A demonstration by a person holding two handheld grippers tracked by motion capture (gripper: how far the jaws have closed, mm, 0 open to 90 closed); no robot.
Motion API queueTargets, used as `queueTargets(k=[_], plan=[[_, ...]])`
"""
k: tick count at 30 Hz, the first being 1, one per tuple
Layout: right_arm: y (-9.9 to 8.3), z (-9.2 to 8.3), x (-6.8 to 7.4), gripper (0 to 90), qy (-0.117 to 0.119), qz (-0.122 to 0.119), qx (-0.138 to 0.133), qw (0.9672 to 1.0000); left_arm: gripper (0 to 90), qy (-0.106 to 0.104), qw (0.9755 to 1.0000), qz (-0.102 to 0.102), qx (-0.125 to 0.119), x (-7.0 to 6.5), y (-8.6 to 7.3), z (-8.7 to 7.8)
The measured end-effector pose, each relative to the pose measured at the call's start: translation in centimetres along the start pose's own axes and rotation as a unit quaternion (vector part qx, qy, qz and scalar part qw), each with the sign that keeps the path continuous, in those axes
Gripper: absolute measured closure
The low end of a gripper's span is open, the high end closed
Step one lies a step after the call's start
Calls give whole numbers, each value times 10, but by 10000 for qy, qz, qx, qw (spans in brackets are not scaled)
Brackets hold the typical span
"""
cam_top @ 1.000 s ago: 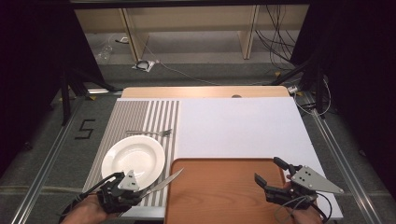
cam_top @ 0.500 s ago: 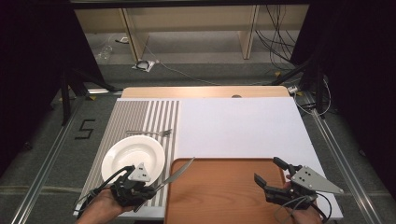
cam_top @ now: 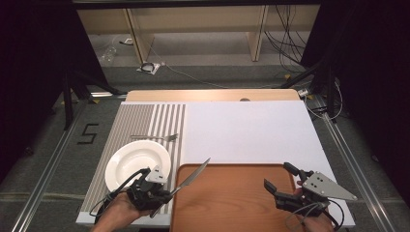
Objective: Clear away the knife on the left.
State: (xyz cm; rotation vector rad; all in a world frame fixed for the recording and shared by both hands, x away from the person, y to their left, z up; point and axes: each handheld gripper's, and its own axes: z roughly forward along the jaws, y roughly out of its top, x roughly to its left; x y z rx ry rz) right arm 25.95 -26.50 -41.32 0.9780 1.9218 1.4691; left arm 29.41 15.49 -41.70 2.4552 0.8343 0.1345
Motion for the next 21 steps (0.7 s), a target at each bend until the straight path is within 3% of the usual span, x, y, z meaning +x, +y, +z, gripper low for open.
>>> queueTargets(k=[15,18,21], plan=[[1,0,0,176,-13,4,-44,10000,791,-210,9998,-32,36,-20,14,11],[1,-1,0,176,-8,-1,-46,10000,791,-482,9988,-62,-38,-24,18,14],[1,-1,0,176,-13,-5,-51,10000,791,-529,9986,-2,-13,-30,23,18]])
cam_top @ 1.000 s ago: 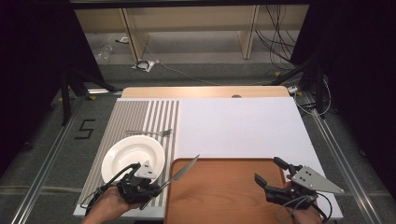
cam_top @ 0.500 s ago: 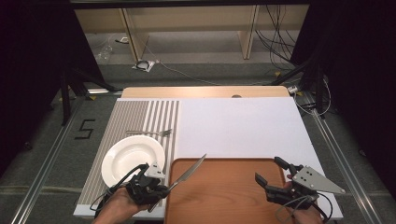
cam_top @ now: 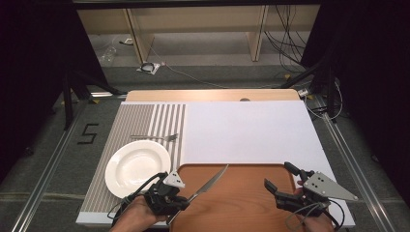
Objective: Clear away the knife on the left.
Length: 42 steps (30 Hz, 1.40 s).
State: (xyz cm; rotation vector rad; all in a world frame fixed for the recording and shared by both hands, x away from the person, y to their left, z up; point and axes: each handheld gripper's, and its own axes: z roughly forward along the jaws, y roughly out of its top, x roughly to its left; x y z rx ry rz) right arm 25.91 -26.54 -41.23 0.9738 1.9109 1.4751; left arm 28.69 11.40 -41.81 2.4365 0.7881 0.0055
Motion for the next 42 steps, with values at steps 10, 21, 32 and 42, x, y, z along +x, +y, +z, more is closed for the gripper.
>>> queueTargets(k=[10,21,32,42], plan=[[1,-1,0,177,10,16,-40,10000,791,-182,9994,57,298,-11,7,17],[0,0,0,176,19,18,-46,10000,791,-226,9982,185,515,-20,10,27],[0,0,1,177,13,-11,-17,10000,790,-193,9953,377,874,-30,10,41],[0,0,1,178,11,-11,-20,10000,790,-203,9924,375,1151,-37,9,52]])
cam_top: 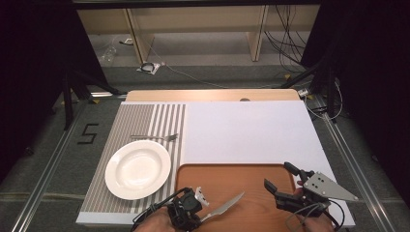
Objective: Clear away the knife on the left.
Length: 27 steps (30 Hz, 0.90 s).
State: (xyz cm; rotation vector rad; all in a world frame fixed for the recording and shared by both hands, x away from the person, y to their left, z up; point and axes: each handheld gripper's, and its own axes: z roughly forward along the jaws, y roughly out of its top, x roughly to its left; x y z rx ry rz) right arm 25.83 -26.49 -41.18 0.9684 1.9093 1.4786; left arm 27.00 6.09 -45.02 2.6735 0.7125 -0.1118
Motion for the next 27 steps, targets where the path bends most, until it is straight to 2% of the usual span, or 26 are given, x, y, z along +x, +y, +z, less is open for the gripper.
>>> queueTargets(k=[10,15,20,24,25,27], plan=[[0,0,0,179,-2,-2,-2,10000,790,118,9996,108,249,-5,1,8],[0,0,0,179,-2,4,3,10000,789,153,9994,129,292,-6,1,9],[0,0,0,180,-1,17,-13,10000,772,120,9997,98,209,-6,1,9],[0,0,-1,180,7,22,-14,10000,556,99,9999,72,-99,-8,4,2],[0,0,0,180,3,26,-26,10000,477,129,9997,50,-181,-8,5,0],[0,0,0,180,0,22,-24,10000,437,173,9990,123,-384,-10,7,-2]])
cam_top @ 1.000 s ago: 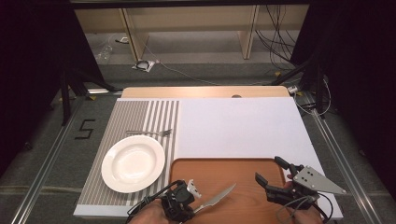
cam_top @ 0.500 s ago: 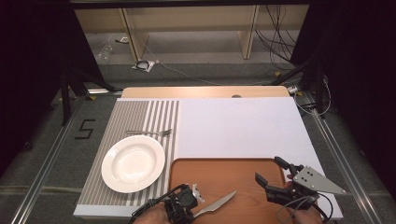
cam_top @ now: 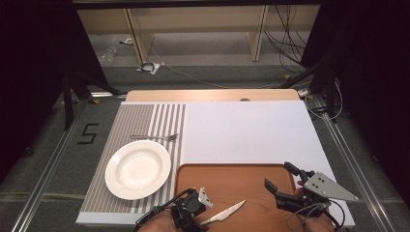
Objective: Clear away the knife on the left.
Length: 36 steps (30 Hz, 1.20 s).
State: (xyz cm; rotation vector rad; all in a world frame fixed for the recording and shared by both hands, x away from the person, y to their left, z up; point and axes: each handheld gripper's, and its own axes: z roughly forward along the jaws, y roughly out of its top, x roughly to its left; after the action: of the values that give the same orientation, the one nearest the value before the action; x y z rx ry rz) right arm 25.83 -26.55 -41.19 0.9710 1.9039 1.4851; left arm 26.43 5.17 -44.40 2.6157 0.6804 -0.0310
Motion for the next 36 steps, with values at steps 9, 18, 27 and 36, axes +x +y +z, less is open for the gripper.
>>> queueTargets(k=[9,18,27,36], plan=[[0,0,0,180,-3,-1,4,10000,639,118,9976,455,-500,-11,2,3],[0,0,0,181,-5,2,-7,10000,891,160,9954,714,-616,-17,4,16],[0,0,0,181,-3,5,7,10000,893,210,9954,756,-545,-18,4,25],[0,0,0,182,-8,-6,-6,10000,893,245,9958,726,-510,-14,4,26]])
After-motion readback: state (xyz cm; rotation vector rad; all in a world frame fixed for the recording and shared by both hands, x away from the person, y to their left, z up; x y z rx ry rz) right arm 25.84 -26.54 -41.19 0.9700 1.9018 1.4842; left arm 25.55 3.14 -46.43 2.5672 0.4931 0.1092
